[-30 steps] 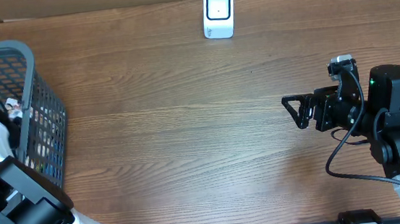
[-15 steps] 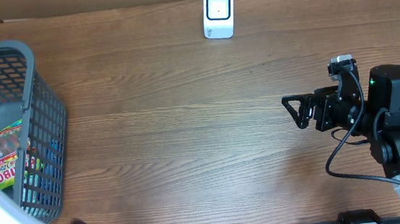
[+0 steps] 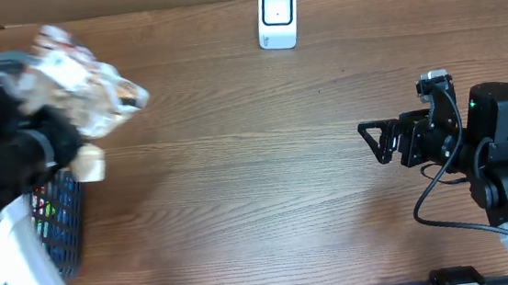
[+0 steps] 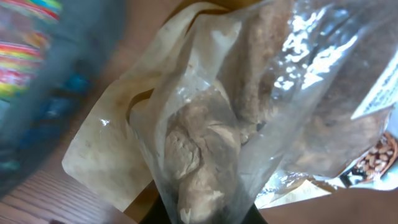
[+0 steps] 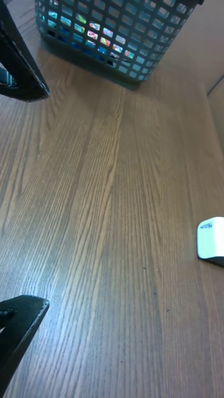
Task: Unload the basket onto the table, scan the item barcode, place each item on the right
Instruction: 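Lift the clear snack bag out and drop it on the table center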
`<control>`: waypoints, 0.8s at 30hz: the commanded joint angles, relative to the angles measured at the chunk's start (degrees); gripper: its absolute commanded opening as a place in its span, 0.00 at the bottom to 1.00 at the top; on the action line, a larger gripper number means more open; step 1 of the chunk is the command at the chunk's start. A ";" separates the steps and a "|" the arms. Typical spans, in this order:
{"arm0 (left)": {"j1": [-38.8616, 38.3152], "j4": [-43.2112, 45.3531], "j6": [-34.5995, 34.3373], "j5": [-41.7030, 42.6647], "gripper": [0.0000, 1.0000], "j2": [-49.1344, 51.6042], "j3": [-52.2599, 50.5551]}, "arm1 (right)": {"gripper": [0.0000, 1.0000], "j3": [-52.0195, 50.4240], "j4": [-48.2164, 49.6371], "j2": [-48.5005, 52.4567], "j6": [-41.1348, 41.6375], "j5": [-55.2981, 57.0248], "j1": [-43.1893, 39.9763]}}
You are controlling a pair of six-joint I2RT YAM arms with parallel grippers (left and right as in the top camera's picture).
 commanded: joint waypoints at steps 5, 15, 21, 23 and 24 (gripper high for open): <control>-11.74 15.91 1.90 6.36 0.04 2.62 -25.49 | 1.00 1.29 -0.11 -0.13 0.00 0.13 0.17; -29.31 38.07 9.01 4.28 0.04 16.94 -38.40 | 1.00 1.29 -0.35 -0.13 0.00 0.13 0.17; -32.72 40.87 8.57 4.46 0.82 23.71 -37.18 | 1.00 1.29 -0.44 -0.13 0.00 0.11 0.17; -32.72 39.15 8.57 4.68 0.99 23.43 -35.19 | 1.00 1.29 -0.55 -0.15 -0.02 0.13 0.17; -32.65 37.31 8.57 4.61 1.00 23.21 -33.14 | 1.00 1.29 -0.52 -0.13 0.00 0.13 0.17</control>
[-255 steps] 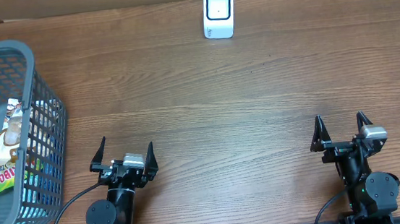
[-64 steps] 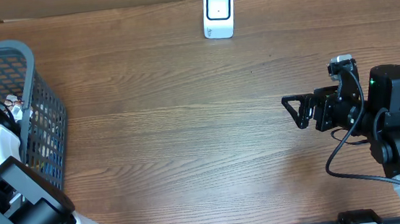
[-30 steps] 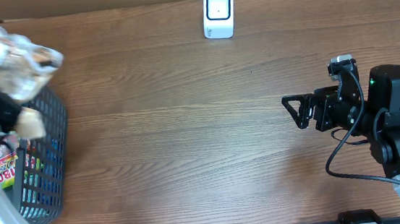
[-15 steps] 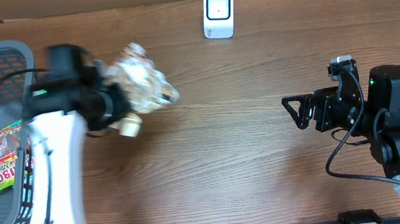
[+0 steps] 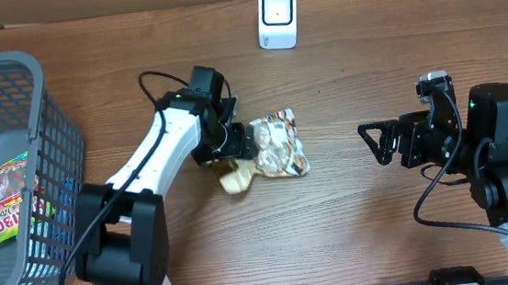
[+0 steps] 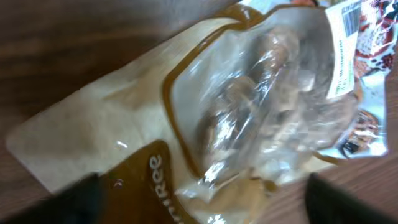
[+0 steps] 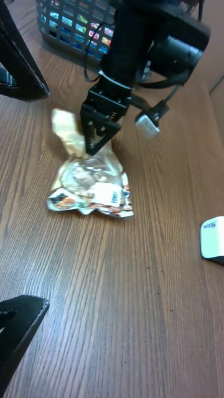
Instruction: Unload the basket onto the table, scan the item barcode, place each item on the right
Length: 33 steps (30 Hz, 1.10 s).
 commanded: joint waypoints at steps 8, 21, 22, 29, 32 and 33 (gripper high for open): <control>3.96 -24.76 -1.77 -6.27 1.00 -4.44 38.80 | 1.00 1.29 -0.04 -0.13 -0.02 0.11 0.17; 39.67 -44.50 -10.97 -14.73 1.00 -9.55 68.52 | 1.00 1.29 -1.01 -0.15 -0.02 0.09 0.17; 43.54 -44.50 -10.91 -14.80 1.00 -9.53 67.78 | 1.00 1.29 -1.11 -0.13 -0.02 0.09 0.17; 61.46 -42.10 -9.11 -14.93 1.00 -6.12 57.11 | 1.00 1.29 -1.33 -0.15 0.00 0.09 0.17; 64.92 -36.87 -7.74 -14.91 1.00 -3.89 50.51 | 1.00 1.29 -1.36 -0.15 0.00 0.07 0.17; 65.35 -34.97 -8.02 -14.93 1.00 -3.19 48.65 | 1.00 1.29 -1.31 -0.15 0.00 0.09 0.17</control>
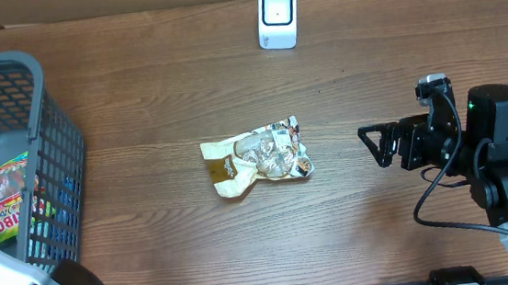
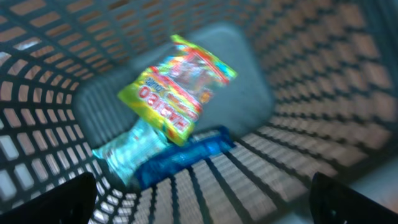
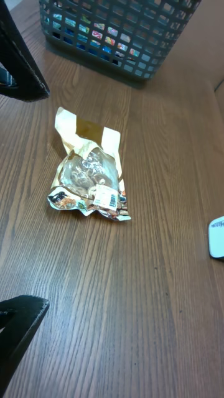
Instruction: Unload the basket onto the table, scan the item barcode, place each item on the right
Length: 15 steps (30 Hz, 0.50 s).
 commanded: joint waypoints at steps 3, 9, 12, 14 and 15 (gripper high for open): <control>1.66 8.52 0.76 -0.48 1.00 4.02 -9.99 | 1.00 1.29 0.48 -0.17 0.20 0.11 0.17; 0.66 18.67 0.83 -7.08 1.00 7.58 -18.62 | 1.00 1.29 0.46 -0.17 0.20 0.11 0.17; 0.66 23.45 3.28 -7.19 1.00 9.81 -23.08 | 1.00 1.29 0.48 -0.15 0.20 0.13 0.17; 0.66 25.14 5.92 -7.32 1.00 11.61 -25.16 | 1.00 1.29 0.50 -0.15 0.20 0.13 0.17; 0.63 25.68 7.06 -8.13 1.00 12.70 -25.90 | 1.00 1.29 0.48 -0.15 0.20 0.11 0.17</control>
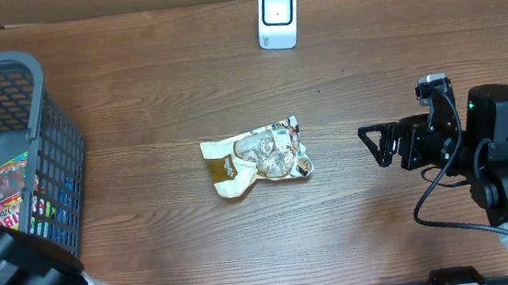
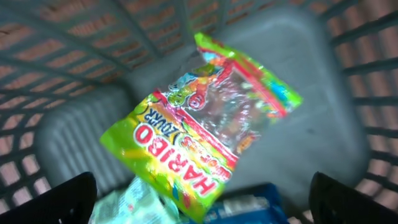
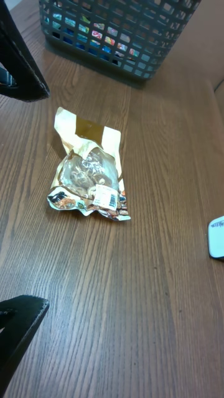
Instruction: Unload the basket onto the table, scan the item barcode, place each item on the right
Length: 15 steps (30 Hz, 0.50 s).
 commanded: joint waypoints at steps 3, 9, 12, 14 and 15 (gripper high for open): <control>-0.39 2.49 6.29 -4.44 0.99 5.95 -3.76 | 1.00 1.29 0.39 -0.15 0.15 0.09 0.17; -0.44 5.33 7.96 -6.36 1.00 11.80 -4.07 | 1.00 1.29 0.42 -0.15 0.15 0.11 0.17; -0.74 6.91 8.00 -6.84 1.00 14.01 -4.07 | 1.00 1.29 0.44 -0.15 0.15 0.11 0.17; -1.16 8.17 8.72 -7.17 1.00 15.06 -4.07 | 1.00 1.29 0.39 -0.15 0.15 0.11 0.17; -1.44 8.81 9.14 -7.45 1.00 15.74 -4.07 | 1.00 1.29 0.39 -0.15 0.17 0.09 0.17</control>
